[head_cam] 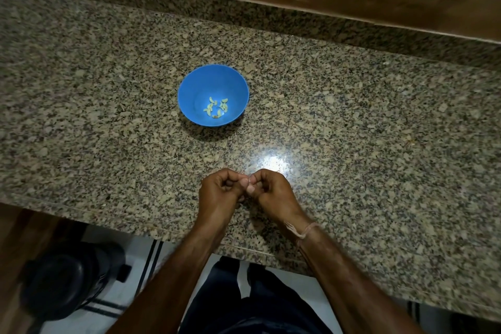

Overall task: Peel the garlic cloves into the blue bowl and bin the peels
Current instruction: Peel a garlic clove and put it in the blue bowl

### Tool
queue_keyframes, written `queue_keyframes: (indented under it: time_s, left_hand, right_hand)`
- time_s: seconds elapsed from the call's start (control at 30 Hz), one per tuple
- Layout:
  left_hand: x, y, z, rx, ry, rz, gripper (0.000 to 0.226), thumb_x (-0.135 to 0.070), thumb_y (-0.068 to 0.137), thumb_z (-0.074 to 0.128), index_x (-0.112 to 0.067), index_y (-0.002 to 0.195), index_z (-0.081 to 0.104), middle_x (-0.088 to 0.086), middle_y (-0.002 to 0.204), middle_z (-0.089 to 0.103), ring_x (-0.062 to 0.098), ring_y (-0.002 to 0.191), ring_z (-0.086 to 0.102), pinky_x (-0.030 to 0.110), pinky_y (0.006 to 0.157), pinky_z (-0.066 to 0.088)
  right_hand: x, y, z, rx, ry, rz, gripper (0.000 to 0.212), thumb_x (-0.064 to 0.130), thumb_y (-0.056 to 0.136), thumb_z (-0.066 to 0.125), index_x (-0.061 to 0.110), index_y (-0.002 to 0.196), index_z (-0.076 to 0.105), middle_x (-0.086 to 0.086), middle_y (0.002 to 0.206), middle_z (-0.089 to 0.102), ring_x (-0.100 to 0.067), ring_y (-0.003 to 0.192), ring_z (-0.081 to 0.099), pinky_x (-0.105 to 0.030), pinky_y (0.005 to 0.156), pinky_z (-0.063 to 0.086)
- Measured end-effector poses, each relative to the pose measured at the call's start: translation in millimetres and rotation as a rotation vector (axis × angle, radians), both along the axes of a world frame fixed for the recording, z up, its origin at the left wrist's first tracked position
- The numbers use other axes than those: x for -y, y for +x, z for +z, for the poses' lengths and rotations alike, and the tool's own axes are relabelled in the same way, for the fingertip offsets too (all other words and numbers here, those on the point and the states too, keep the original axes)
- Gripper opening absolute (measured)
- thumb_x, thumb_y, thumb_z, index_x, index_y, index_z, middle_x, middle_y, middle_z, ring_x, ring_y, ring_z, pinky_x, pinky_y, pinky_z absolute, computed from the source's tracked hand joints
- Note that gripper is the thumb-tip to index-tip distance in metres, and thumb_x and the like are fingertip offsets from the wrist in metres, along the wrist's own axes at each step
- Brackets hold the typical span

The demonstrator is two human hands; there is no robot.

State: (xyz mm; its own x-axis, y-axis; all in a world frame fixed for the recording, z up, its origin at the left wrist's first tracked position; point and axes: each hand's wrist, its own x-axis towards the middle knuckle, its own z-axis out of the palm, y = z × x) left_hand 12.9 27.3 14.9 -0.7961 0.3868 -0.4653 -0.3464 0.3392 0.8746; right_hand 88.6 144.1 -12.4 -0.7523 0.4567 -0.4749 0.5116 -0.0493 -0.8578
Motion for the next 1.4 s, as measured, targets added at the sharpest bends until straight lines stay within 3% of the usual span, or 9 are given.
queue_keyframes:
  time_s: [0.1, 0.2, 0.37, 0.47, 0.6, 0.7, 0.9, 1.13, 1.4]
  left_hand:
    - [3, -5, 0, 0.055, 0.059, 0.011, 0.002, -0.002, 0.092, 0.072, -0.001, 0.091, 0.074, 0.015, 0.081, 0.075, 0.018, 0.074, 0.07, 0.027, 0.065, 0.058]
    - [6, -9, 2, 0.033, 0.094, -0.021, 0.003, -0.001, 0.091, 0.072, -0.002, 0.09, 0.075, 0.009, 0.081, 0.077, 0.014, 0.074, 0.072, 0.024, 0.064, 0.057]
    - [8, -4, -1, -0.041, 0.055, -0.087, 0.01, 0.002, 0.088, 0.075, -0.008, 0.084, 0.076, 0.004, 0.082, 0.077, 0.015, 0.079, 0.073, 0.023, 0.068, 0.057]
    - [12, -3, -3, -0.036, 0.043, -0.089, 0.013, 0.0, 0.088, 0.076, -0.011, 0.082, 0.076, 0.004, 0.081, 0.077, 0.016, 0.077, 0.074, 0.027, 0.068, 0.058]
    - [13, -6, -3, -0.025, 0.029, -0.118, 0.016, -0.003, 0.087, 0.077, -0.015, 0.078, 0.076, 0.006, 0.081, 0.077, 0.021, 0.078, 0.074, 0.038, 0.072, 0.062]
    - [15, -9, -3, -0.034, 0.021, -0.117, 0.017, -0.003, 0.087, 0.077, -0.017, 0.077, 0.077, 0.005, 0.081, 0.077, 0.023, 0.079, 0.074, 0.04, 0.073, 0.063]
    - [12, -15, -2, -0.037, -0.021, -0.091, 0.022, 0.0, 0.09, 0.073, -0.016, 0.075, 0.073, 0.0, 0.072, 0.075, 0.008, 0.066, 0.07, 0.024, 0.06, 0.055]
    - [12, -30, -11, -0.077, -0.114, -0.146, 0.019, -0.006, 0.088, 0.078, -0.018, 0.075, 0.074, -0.006, 0.071, 0.075, 0.002, 0.064, 0.067, 0.022, 0.061, 0.055]
    - [17, -52, -12, 0.082, 0.055, -0.166, 0.013, 0.004, 0.092, 0.069, -0.004, 0.083, 0.071, 0.01, 0.074, 0.074, 0.016, 0.066, 0.07, 0.028, 0.059, 0.057]
  right_hand:
    - [-1, -1, 4, -0.035, -0.072, -0.048, 0.007, 0.01, 0.092, 0.078, 0.008, 0.095, 0.071, -0.012, 0.089, 0.075, -0.023, 0.082, 0.071, -0.038, 0.079, 0.06]
    - [-3, -1, 5, -0.08, -0.161, -0.062, 0.011, 0.006, 0.092, 0.078, 0.001, 0.098, 0.072, -0.026, 0.094, 0.075, -0.036, 0.084, 0.073, -0.047, 0.084, 0.061]
    - [3, 4, 0, -0.031, -0.001, -0.063, 0.009, 0.008, 0.087, 0.083, 0.011, 0.088, 0.075, -0.007, 0.084, 0.077, -0.01, 0.075, 0.069, -0.021, 0.067, 0.055]
    - [5, 5, -2, -0.01, -0.043, -0.045, 0.011, 0.006, 0.087, 0.082, 0.012, 0.086, 0.074, -0.003, 0.079, 0.074, -0.01, 0.073, 0.067, -0.021, 0.065, 0.053]
    - [2, 3, -1, -0.013, -0.136, -0.009, 0.008, -0.001, 0.092, 0.075, -0.005, 0.094, 0.069, -0.006, 0.077, 0.066, -0.005, 0.066, 0.06, -0.016, 0.061, 0.049]
    - [4, -1, 1, -0.01, -0.118, 0.031, 0.011, 0.002, 0.094, 0.073, -0.007, 0.097, 0.068, -0.009, 0.079, 0.066, -0.009, 0.069, 0.06, -0.019, 0.064, 0.05]
    - [10, -11, -1, 0.005, -0.12, 0.023, 0.014, 0.008, 0.098, 0.07, -0.005, 0.097, 0.065, -0.012, 0.08, 0.064, -0.019, 0.073, 0.058, -0.029, 0.067, 0.048]
    - [16, -19, 3, 0.042, -0.257, -0.034, 0.008, 0.006, 0.102, 0.065, 0.0, 0.098, 0.062, 0.0, 0.065, 0.065, -0.005, 0.054, 0.059, -0.018, 0.051, 0.047]
    - [20, -30, 6, -0.042, -0.464, -0.205, 0.007, -0.003, 0.098, 0.066, -0.005, 0.103, 0.062, -0.017, 0.079, 0.068, -0.017, 0.066, 0.066, -0.032, 0.067, 0.057]
